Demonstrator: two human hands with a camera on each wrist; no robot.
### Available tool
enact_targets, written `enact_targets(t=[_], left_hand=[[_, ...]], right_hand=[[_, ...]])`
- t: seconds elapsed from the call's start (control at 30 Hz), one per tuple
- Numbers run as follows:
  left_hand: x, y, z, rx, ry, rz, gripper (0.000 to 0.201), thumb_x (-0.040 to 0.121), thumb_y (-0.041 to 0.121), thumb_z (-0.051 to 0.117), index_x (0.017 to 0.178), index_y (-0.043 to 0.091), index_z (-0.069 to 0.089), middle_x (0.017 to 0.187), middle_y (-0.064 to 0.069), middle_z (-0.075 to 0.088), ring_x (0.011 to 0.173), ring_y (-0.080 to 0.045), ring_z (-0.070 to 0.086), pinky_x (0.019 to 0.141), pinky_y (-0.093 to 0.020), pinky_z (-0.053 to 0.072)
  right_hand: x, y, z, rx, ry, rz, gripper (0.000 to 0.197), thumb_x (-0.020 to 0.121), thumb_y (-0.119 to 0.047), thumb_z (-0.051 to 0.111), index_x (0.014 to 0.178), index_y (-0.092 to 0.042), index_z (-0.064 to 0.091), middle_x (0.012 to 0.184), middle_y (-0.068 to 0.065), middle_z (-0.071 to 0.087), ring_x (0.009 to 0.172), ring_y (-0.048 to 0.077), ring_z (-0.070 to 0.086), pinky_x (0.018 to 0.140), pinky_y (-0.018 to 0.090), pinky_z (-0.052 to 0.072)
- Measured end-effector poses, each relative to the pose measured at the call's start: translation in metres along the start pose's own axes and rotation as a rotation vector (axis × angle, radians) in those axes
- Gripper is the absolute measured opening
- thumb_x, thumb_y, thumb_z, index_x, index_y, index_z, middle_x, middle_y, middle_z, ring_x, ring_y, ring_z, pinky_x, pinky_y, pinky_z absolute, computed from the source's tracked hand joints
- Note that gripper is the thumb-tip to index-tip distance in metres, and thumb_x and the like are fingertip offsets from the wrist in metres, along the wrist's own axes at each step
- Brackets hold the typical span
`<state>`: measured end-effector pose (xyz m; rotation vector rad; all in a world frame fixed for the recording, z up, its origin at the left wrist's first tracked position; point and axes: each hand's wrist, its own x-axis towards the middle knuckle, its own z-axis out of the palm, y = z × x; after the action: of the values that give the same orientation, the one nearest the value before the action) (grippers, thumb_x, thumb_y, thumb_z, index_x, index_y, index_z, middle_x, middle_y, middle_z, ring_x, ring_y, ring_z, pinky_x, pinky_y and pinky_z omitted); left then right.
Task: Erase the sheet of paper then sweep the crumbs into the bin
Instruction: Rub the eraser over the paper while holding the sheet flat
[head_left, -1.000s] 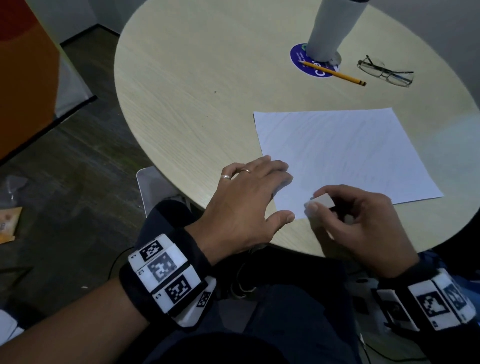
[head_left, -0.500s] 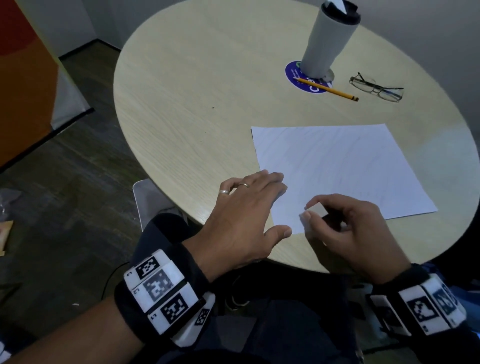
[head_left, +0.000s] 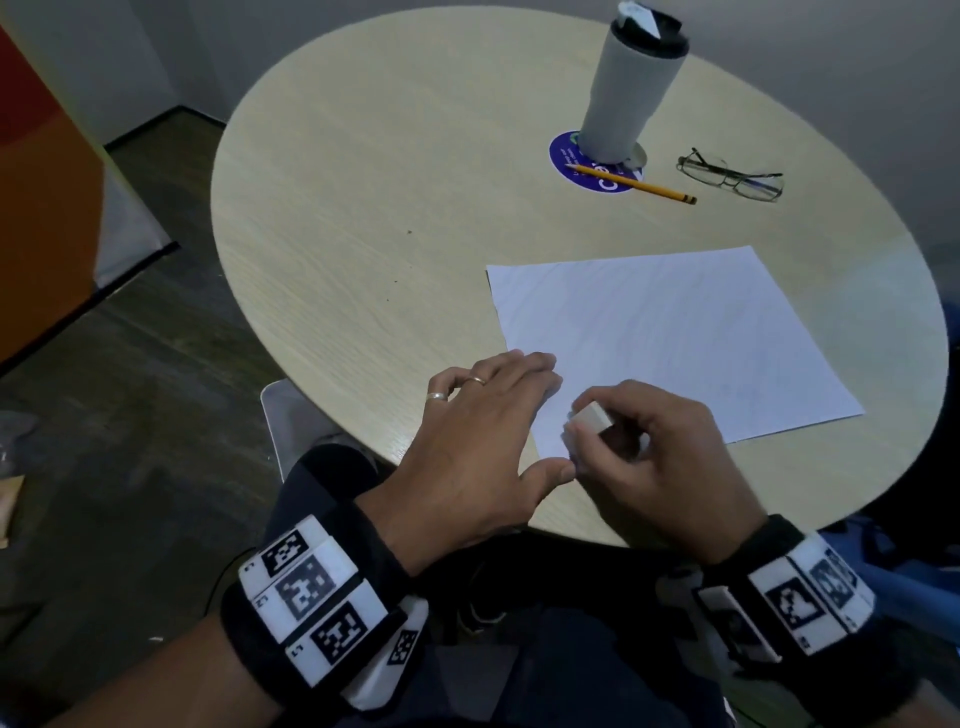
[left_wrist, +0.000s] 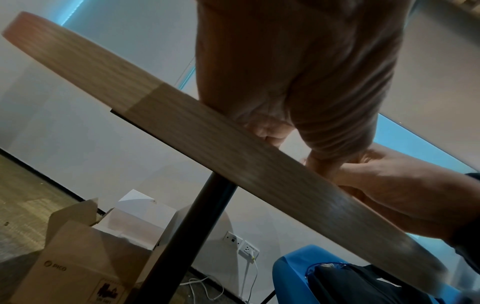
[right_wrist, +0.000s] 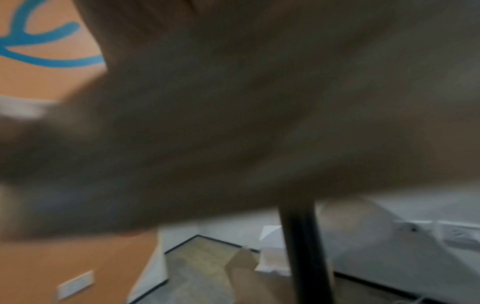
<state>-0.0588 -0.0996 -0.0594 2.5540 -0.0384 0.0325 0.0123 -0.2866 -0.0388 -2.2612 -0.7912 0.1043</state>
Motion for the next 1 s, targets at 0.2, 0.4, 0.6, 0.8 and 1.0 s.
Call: enact_targets(t=[0.2,0.4,0.6,0.8,1.0], left_hand=[[0.001,0.0,-0.002,-0.002,-0.015,0.005,0.07,0.093,0.062,0.063,0.152,0.033,0.039,0.167,0.023,0.021,0.155,0.001,0.008,0.117,-0.033,0.006],[0.001,-0.001,-0.001,0.002,-0.015,0.021,0.069,0.094,0.062,0.063,0.152,0.032,0.041,0.166,0.023,0.024,0.155,-0.001,0.01,0.117,-0.033,0.007],[-0.001,-0.001,0.001,0.003,0.079,0.015,0.067,0.094,0.071,0.056,0.147,0.031,0.05,0.158,0.022,0.04,0.148,-0.004,0.028,0.119,-0.041,0.019],[0.003,-0.001,0.001,0.01,0.069,0.0,0.068,0.093,0.067,0.06,0.149,0.032,0.047,0.159,0.022,0.037,0.152,-0.007,0.024,0.121,-0.043,0.02],[0.005,-0.001,0.001,0.021,0.016,0.0,0.074,0.093,0.067,0.06,0.156,0.033,0.041,0.171,0.02,0.021,0.16,-0.004,0.002,0.119,-0.033,0.004]], right_hand=[[0.005,0.011,-0.019,0.047,0.062,0.108,0.011,0.093,-0.013,0.079,0.086,-0.021,0.076,0.075,-0.005,0.073,0.068,0.014,0.067,0.065,0.027,0.053],[0.007,0.015,-0.018,0.06,0.034,0.167,0.007,0.095,-0.02,0.077,0.09,-0.023,0.077,0.077,-0.006,0.074,0.068,0.014,0.068,0.068,0.031,0.054],[0.001,0.009,-0.009,0.131,0.037,0.17,0.015,0.098,-0.028,0.074,0.113,-0.027,0.075,0.094,-0.012,0.078,0.079,0.011,0.072,0.069,0.018,0.052],[-0.003,0.0,0.007,0.081,0.072,0.069,0.014,0.094,-0.014,0.078,0.086,-0.024,0.072,0.076,-0.006,0.07,0.069,0.019,0.066,0.066,0.038,0.054],[0.006,0.023,-0.016,0.075,0.193,0.145,0.015,0.092,-0.013,0.077,0.079,-0.016,0.071,0.07,0.0,0.069,0.065,0.023,0.066,0.066,0.044,0.056]])
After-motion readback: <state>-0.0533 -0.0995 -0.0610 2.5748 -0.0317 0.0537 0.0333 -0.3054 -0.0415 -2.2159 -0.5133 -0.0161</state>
